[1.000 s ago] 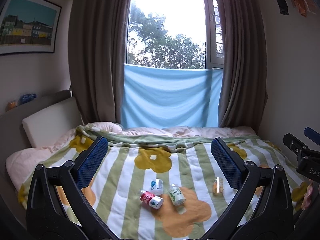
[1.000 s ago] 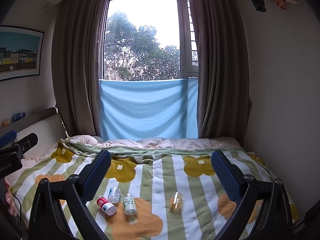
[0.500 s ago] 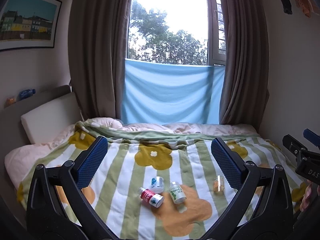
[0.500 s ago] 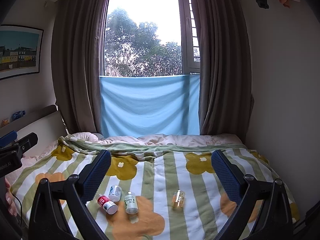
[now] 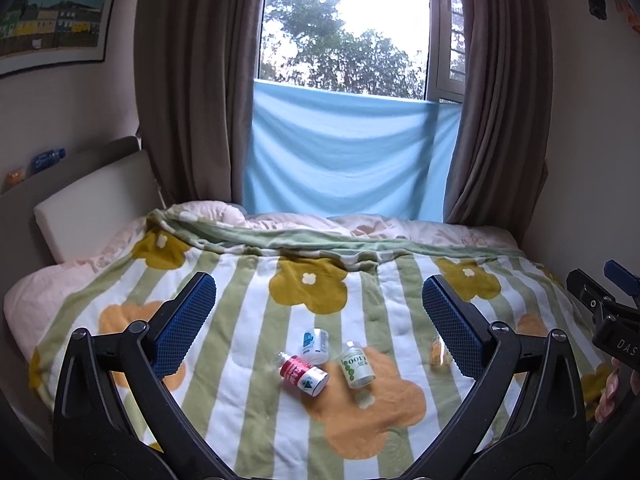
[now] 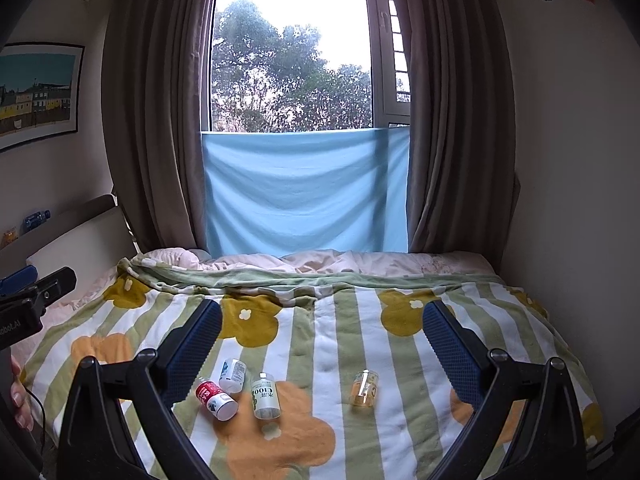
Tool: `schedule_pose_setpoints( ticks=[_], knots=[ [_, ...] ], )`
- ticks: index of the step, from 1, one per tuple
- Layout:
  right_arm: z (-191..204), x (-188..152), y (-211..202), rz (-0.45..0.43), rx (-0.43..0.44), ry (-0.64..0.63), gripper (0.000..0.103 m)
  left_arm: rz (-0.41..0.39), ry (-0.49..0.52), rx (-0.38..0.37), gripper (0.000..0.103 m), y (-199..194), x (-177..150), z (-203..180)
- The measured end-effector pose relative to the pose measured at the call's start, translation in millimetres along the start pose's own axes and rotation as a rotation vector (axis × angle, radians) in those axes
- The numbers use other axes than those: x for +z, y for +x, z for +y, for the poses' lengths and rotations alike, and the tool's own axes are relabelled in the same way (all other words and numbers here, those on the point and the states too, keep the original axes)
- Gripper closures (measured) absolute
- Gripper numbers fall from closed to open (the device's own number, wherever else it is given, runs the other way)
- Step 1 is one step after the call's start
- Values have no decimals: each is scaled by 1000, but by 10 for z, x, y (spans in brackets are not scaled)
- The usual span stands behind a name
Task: Flip cup upside down
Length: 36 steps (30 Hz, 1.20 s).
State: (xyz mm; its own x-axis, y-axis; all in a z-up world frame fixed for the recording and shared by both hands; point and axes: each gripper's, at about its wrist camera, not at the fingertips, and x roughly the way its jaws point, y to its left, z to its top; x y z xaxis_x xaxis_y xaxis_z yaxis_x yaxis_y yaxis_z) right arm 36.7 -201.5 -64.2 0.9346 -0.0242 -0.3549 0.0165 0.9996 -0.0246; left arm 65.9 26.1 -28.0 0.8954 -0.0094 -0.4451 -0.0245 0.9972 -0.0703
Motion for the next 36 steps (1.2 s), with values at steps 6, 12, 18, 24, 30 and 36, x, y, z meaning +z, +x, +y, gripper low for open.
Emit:
schedule_pose_setpoints(
  ticks=[6,12,18,24,30,36],
  knots=[
    [16,-108,576,164,55,-17,3,204,-39,18,0,613,-176,202],
    [97,-399,1439,372,129,-25,3,425,-91,32,0,1414,-622,412],
    [280,-839,2344,528,216,-21,3,630,-118,59,0,2276,-1255,563],
    [563,-1400,3252,674,258,-31,3,745,-147,83,0,2812,-1821,637],
    [829,-1927,3932,800,284,-40,3,818,-149,63,0,3062,-2267,617],
    [1028,-2300,4330,893,303,-61,6,872,-144,40,0,3186,-2607,591]
  ],
)
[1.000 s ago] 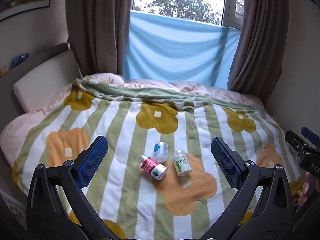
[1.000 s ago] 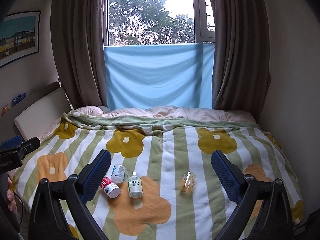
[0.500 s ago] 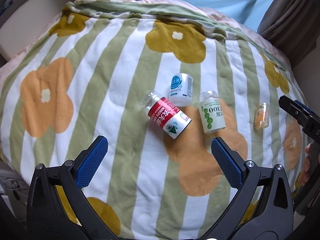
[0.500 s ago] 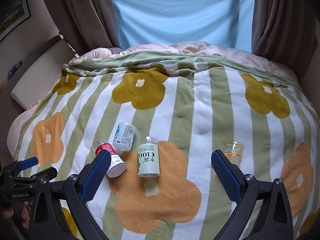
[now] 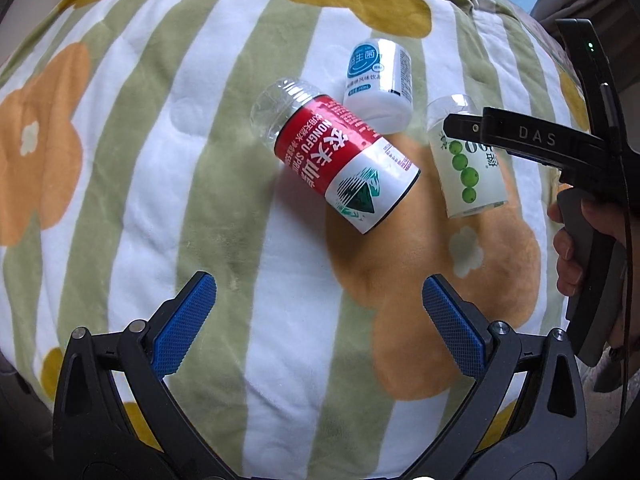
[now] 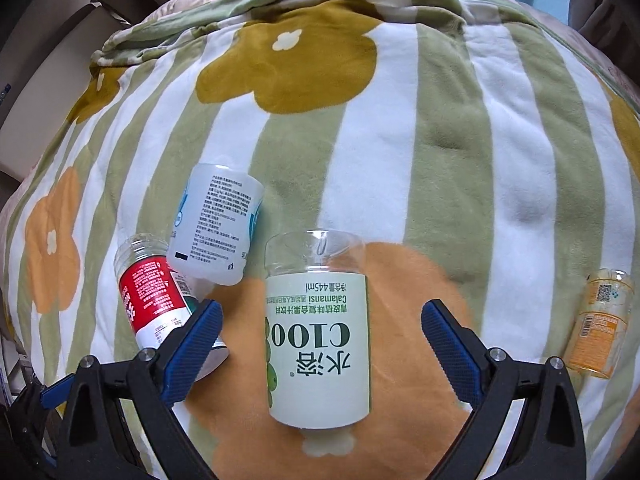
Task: Flip cup upside down
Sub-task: 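Reach the right tool to the clear green-labelled cup and close on it, then lift the green-labelled cup with the right tool and rotate it mouth-down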
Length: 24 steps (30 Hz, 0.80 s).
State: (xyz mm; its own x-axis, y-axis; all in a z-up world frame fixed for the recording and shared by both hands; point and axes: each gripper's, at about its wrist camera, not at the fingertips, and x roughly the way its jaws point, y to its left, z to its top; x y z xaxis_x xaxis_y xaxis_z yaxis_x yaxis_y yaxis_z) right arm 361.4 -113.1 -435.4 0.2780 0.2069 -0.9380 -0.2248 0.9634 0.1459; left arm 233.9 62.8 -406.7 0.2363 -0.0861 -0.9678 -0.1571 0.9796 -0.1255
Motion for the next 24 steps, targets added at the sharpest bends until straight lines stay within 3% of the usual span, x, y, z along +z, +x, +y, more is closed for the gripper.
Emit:
schedule_pose_setpoints(
  ticks=[5,8,16,24],
  knots=[
    [-4,38,262,48,13,9,20,15,5,-1,0,71,-69,31],
    [-11,34,375,78,33,16,44,15,-6,-7,0,56,-93,72],
    [-62,-84,200,48,50,42,45,-9,-17,3,0,-73,-160,153],
    [-70,-551,-278,22,70,52,45,-46,-34,-10,0,-307,-286,168]
  ],
)
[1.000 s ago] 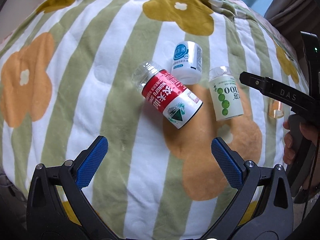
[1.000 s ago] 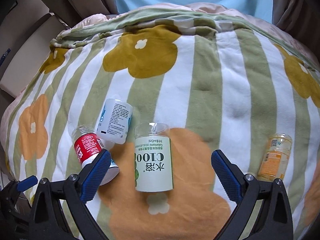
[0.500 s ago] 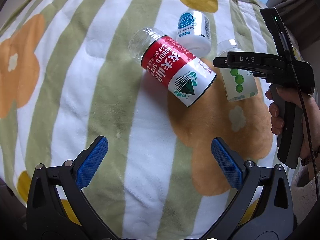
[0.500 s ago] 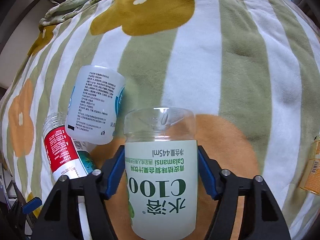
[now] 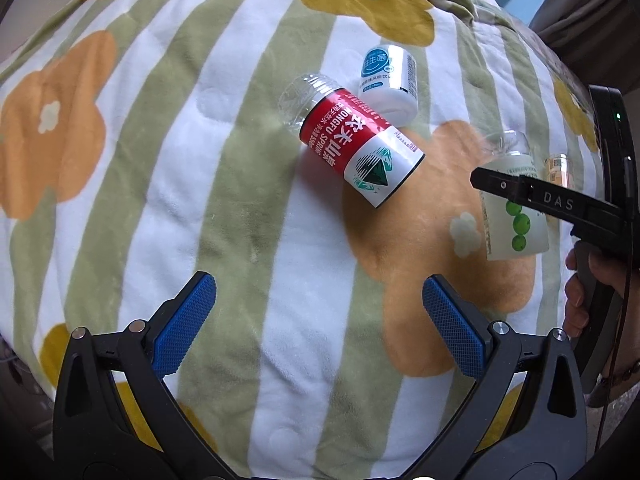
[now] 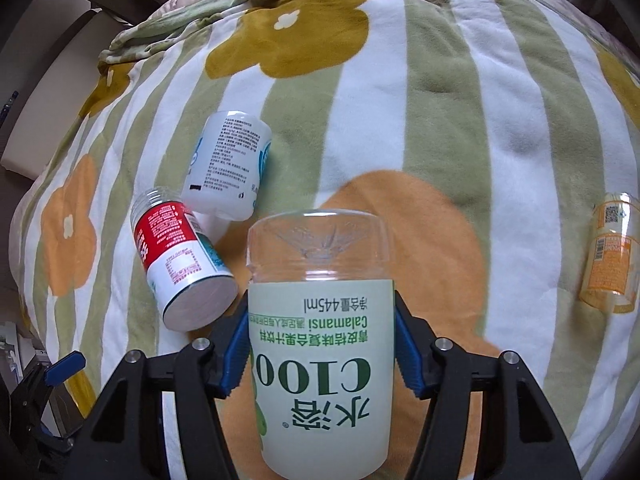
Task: Flip cup upside down
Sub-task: 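Lift the green-labelled cup with the right tool and rotate it mouth-down, then close the left tool on the inverted cup while the right tool opens and releases it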
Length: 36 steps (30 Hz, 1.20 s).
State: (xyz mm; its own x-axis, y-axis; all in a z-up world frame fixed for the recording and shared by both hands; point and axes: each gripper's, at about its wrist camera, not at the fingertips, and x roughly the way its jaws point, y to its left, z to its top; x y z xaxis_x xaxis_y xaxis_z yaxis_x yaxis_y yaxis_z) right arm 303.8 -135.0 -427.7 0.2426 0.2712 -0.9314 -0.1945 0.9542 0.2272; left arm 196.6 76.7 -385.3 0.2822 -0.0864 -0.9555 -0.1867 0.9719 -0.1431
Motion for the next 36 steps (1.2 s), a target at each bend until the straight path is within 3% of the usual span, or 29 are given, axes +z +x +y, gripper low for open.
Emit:
schedule_pose_setpoints(
  ticks=[7,13,17,25,26,30,33,34,36],
  knots=[
    [-84,-711,-277,17,7,85,45,-14,3,-22,0,-168,-168,-23],
    [-64,-1226,-271,29,-28,129,45,5,15,-22,0,-184,-282,-64],
    [-77,-1422,-182,38,-31,148,45,6,26,-27,0,-199,-331,-119],
    [-111,-1493,16,66,-24,129,44,13,49,-25,0,-204,-358,-234],
    [-112,-1505,15,68,-16,135,42,14,53,-28,0,-203,-359,-252],
    [-126,-1554,-37,59,15,156,16,17,72,-34,0,-212,-348,-350],
    [-169,-1621,-158,34,39,171,10,24,91,-47,0,-238,-333,-454],
    [-178,-1637,-209,24,45,175,1,26,100,-53,0,-254,-325,-499],
    [-227,-1693,-341,5,45,182,0,29,126,-63,0,-287,-310,-624]
  ],
)
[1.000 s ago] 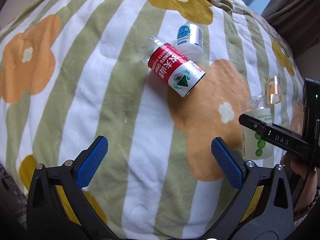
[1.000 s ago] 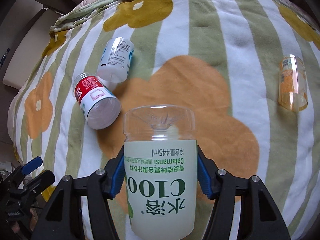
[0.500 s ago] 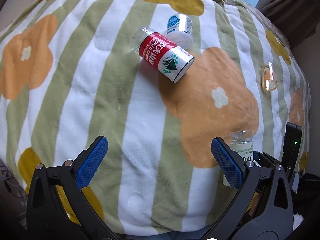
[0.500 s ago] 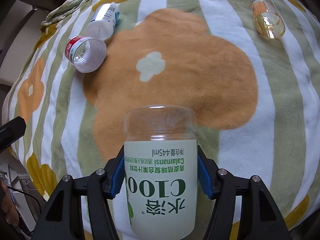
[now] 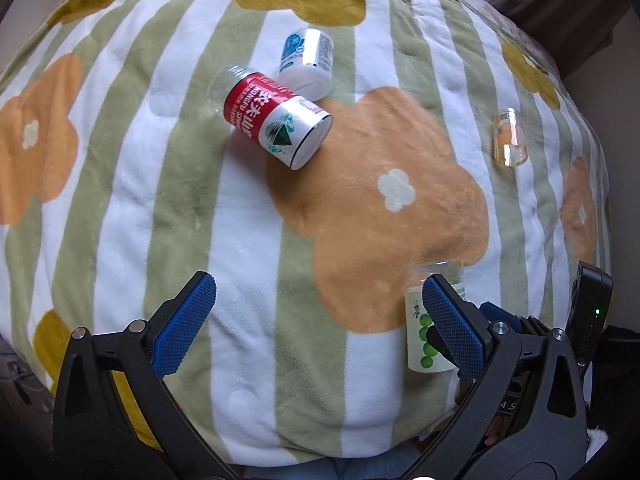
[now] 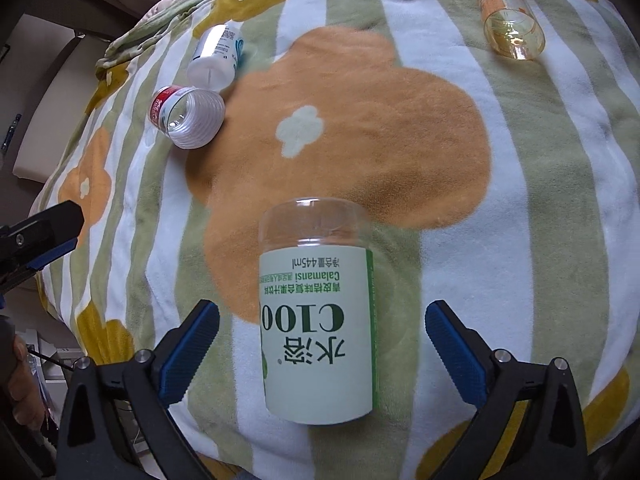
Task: Flip cup upside down
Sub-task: 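Close the left tool on the inverted cup while the right tool opens and releases it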
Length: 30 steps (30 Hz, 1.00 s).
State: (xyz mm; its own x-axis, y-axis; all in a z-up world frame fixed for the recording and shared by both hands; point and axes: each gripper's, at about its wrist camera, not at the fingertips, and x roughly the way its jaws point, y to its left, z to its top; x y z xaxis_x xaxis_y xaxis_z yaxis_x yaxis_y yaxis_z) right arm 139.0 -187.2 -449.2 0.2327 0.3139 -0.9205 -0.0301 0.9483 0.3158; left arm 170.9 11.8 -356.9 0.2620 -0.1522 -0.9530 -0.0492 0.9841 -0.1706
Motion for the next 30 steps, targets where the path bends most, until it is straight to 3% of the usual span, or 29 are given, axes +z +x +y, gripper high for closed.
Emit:
schedule_pose_setpoints(
  ticks=[7,11,13,20,26,30],
  knots=[
    [-233,-164,-486,-66,-42,10,0,88,66,-62,0,179,128,-529],
    [-310,-273,-651,-64,-179,-56,0,199,68,-35,0,475,156,-820],
    [-420,-321,-691,-17,-202,-76,0,251,58,-29,0,628,170,-909],
    [-817,-469,-873,-45,-100,32,0,436,9,18,0,1183,196,-1050],
    [-929,-499,-946,-93,-129,18,0,501,-10,63,1,1452,178,-1102],
    [-1023,-469,-1022,-160,-158,25,0,520,-23,73,13,1532,114,-1115]
  ],
)
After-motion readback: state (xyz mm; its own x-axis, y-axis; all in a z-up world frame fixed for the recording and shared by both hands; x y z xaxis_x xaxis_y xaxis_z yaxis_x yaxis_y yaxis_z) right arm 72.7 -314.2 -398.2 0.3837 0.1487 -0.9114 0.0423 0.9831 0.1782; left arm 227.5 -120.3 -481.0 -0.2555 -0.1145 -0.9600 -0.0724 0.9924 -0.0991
